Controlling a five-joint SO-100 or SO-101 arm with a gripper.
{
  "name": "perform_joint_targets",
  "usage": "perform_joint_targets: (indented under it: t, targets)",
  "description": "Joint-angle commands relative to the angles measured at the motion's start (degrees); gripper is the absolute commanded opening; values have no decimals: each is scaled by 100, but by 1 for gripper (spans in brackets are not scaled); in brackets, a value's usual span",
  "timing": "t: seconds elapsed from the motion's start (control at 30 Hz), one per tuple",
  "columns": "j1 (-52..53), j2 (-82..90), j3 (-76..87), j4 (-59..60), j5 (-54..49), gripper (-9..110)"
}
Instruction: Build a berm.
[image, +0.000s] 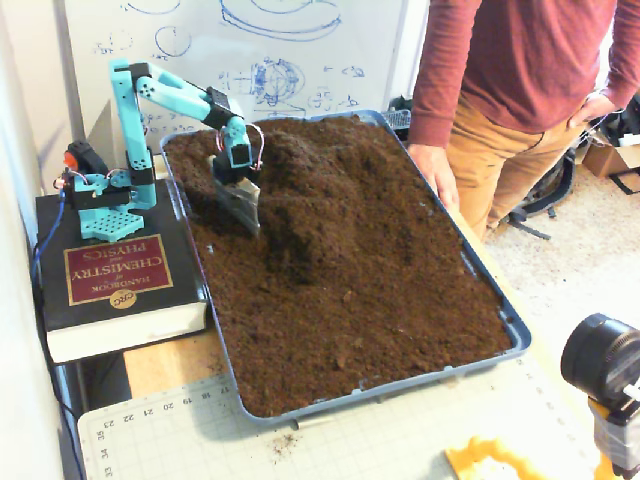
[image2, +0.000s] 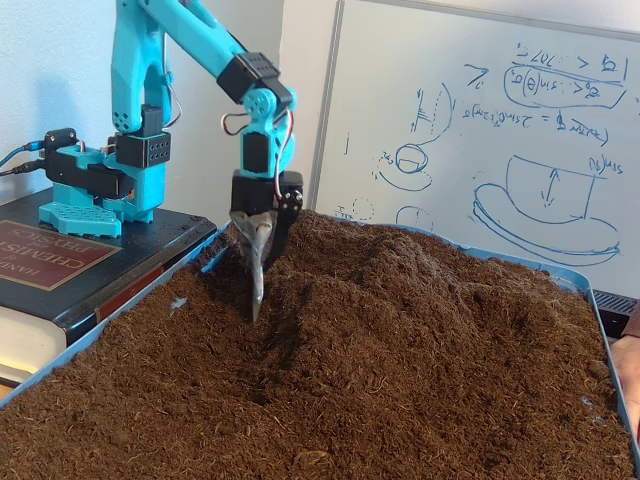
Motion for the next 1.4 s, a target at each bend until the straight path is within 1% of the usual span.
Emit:
perform_joint_targets:
  t: [0.0,0.1,0.2,0.4,0.6,0.77,1.13,1.37]
  targets:
    - [-149,-536,-932,-308,-18,0]
    - [-185,-1257,-1740,-396,123,0]
    - [-281,-1670,-2382,-387,492,0]
    - [-835,-1679,-3041,-325,1538,0]
    - [-1415,-1389,-3516,413,2285,0]
    - [-1696,-1257,-3718,958,2355,0]
    - [-1661,-1230,-4438,1055,2399,0]
    - [-1608,-1301,-4755,1055,2672,0]
